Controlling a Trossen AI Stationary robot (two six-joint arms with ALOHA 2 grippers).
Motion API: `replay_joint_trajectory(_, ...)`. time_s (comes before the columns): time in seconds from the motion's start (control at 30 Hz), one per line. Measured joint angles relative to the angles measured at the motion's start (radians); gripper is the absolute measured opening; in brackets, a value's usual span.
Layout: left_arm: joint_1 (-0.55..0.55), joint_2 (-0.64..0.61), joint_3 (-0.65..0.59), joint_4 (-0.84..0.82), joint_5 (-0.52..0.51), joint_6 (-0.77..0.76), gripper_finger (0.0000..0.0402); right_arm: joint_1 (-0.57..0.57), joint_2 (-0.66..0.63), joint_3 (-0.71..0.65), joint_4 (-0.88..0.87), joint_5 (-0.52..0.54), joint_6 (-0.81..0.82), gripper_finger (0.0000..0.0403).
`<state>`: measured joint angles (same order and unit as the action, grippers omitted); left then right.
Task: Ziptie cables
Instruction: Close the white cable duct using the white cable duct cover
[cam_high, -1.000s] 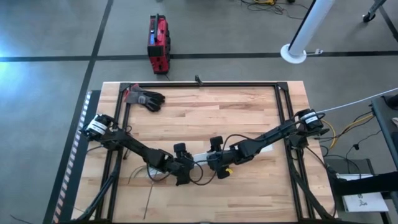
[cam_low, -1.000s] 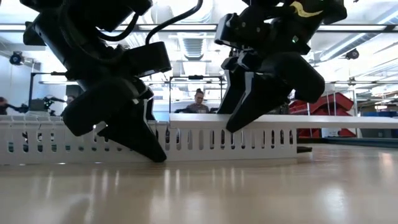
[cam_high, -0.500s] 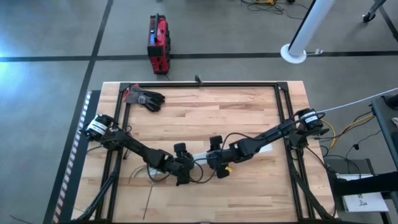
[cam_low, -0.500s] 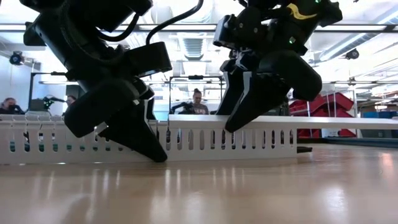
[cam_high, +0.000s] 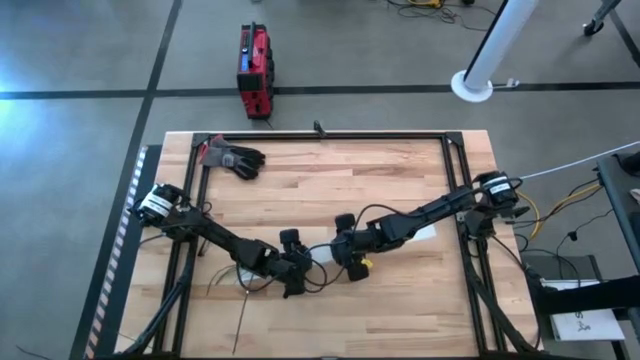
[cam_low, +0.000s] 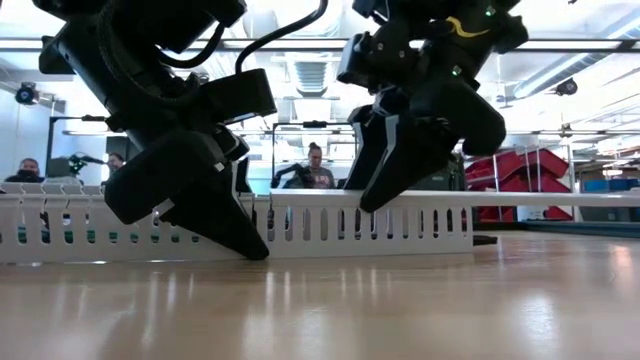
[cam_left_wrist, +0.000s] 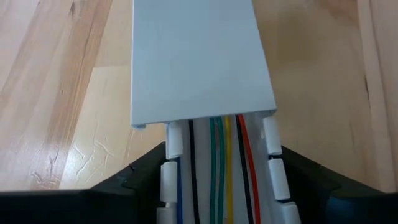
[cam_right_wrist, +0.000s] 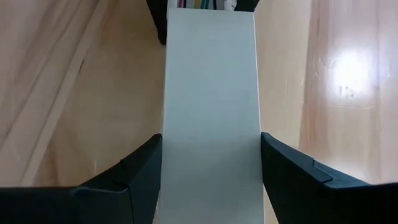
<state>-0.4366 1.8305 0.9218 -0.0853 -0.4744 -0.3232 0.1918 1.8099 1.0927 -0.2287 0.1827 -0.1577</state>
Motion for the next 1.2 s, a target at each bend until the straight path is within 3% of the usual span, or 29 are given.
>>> replay_joint_trajectory(0.17, -0.001, 0.0, 0.0, -0.001, 0.0, 0.003, 0.0217, -0.029, 0.0, 0.0, 0.001, -0.075, -0.005, 0.0216)
replay_joint_trajectory(1.2, -0.002, 0.001, 0.0, -0.002, -0.003, -0.021, 0.0223, -0.099, 0.038, -0.013, 0.017, -0.298, 0.012, 0.0216)
